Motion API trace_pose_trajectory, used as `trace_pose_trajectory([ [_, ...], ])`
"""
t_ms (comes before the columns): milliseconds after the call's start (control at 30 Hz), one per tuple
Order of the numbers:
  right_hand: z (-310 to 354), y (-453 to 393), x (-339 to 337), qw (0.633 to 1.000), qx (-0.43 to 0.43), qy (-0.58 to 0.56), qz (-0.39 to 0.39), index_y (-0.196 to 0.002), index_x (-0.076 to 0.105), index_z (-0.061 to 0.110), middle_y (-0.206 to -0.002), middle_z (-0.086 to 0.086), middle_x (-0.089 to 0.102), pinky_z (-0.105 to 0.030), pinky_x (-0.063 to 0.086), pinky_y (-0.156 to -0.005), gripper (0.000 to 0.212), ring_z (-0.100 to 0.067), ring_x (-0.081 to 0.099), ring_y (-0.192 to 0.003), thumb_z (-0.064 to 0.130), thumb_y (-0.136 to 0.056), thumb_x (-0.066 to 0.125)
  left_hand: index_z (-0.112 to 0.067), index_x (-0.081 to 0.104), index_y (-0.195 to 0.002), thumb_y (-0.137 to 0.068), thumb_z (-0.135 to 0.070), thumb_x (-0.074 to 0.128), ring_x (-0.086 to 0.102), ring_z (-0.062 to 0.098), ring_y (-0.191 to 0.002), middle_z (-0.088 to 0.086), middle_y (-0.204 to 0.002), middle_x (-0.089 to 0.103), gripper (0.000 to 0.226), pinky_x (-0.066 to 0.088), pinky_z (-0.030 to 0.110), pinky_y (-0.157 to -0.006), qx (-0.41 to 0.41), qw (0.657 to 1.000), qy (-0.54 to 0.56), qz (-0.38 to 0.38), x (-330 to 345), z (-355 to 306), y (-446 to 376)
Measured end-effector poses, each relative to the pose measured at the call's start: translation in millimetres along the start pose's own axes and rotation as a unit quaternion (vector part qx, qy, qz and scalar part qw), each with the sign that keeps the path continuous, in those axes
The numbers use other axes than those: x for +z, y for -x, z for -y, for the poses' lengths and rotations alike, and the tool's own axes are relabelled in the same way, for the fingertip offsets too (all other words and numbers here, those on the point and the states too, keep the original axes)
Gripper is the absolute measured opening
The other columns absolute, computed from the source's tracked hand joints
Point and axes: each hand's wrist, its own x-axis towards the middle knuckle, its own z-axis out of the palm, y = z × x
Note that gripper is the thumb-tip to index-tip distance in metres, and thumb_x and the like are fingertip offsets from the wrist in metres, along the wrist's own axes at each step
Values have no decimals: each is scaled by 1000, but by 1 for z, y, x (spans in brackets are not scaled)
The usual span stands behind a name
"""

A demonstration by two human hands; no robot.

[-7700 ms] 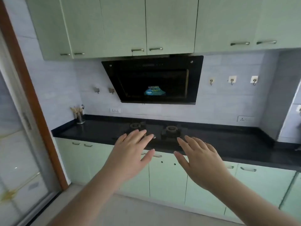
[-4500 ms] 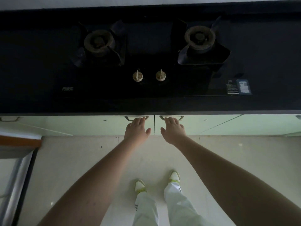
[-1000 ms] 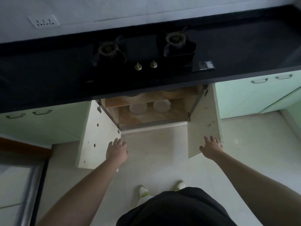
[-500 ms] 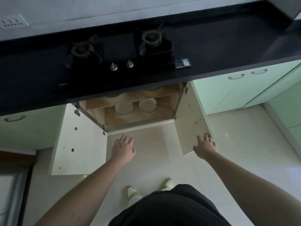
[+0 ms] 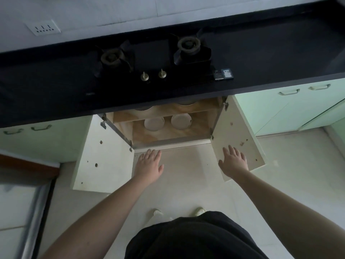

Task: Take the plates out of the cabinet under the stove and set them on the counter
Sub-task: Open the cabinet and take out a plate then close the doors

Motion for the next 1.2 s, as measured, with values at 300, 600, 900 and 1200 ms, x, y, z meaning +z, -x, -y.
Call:
trace_pose_trajectory([
  [300,82,-14,-28,994,-67,25,-82,-154,14,18,-164,-6,11,-44,9,-121,67,-26,9,-150,45,-98,41,-11,35,-150,-97,-45,41,35,33,-142,14,-152,42,64,32,47,-111,15,999,-24,-45,-12,55,2],
  [600,143,-20,-35,988,-82,48,-118,-155,9,18,-164,-5,9,-43,10,-122,70,-24,7,-151,45,-98,40,-12,28,-153,-99,-45,36,27,32,-146,14,-157,34,63,28,48,-114,48,997,-5,-60,-16,99,-15],
  [900,142,-27,-45,988,-61,17,-142,-155,13,18,-164,-4,14,-43,11,-122,70,-24,9,-150,44,-97,43,-16,13,-156,-102,-49,24,13,29,-151,11,-164,18,65,20,48,-118,94,995,15,-40,-34,80,-59],
  [1200,124,-116,-31,980,-79,-35,-179,-154,19,15,-162,-5,20,-40,9,-121,65,-23,13,-150,44,-99,37,-14,16,-156,-99,-51,18,12,30,-151,12,-163,19,68,17,48,-119,102,991,32,-74,-31,28,-150],
])
